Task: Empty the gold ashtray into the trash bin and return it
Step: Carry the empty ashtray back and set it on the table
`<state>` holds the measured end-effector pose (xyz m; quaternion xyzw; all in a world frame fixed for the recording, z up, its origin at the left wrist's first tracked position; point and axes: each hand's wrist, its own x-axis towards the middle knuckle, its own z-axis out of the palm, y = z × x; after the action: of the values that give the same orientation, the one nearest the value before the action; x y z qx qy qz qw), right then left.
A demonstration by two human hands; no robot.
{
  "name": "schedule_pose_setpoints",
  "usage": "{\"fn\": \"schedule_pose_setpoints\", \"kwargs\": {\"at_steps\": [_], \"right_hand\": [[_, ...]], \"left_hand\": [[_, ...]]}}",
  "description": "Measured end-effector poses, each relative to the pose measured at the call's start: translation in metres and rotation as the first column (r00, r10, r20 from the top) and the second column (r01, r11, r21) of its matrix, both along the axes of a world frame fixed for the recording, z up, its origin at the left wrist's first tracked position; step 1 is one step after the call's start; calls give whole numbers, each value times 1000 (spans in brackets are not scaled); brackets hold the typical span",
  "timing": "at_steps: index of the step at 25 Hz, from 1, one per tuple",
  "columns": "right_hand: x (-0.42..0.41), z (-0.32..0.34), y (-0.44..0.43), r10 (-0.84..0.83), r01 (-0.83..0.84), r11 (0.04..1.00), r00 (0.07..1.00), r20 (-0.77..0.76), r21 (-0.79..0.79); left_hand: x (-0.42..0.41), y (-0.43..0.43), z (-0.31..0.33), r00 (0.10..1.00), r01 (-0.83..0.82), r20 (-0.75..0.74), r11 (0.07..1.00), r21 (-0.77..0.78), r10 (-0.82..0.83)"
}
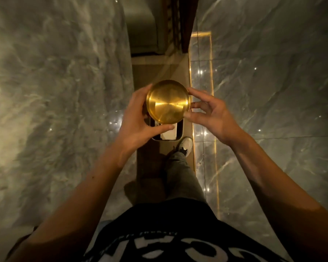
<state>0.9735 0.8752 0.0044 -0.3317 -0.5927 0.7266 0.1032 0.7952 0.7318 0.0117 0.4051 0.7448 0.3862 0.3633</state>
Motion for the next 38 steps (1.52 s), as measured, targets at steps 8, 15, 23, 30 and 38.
{"fn": "schedule_pose_setpoints", "kwargs": {"at_steps": [8, 15, 23, 30, 38], "right_hand": [[-91, 68, -95, 186, -209, 829, 978, 97, 519], [-177, 103, -208, 135, -163, 724, 986, 94, 670], [-199, 115, -263, 104, -68, 762, 994, -19, 644], [-214, 128, -273, 194, -140, 804, 980, -32, 578], [-261, 127, -304, 251, -180, 849, 965, -80, 496]], "left_hand": [[-86, -108, 60, 990, -53, -123, 990, 134, 70], [-174, -215, 92, 990, -31, -125, 976, 216, 59], [-197, -269, 104, 993, -25, -109, 975, 221, 50], [-195, -297, 118, 972, -126, -172, 972, 196, 161], [-226, -334, 122, 953, -276, -61, 931, 238, 297]]}}
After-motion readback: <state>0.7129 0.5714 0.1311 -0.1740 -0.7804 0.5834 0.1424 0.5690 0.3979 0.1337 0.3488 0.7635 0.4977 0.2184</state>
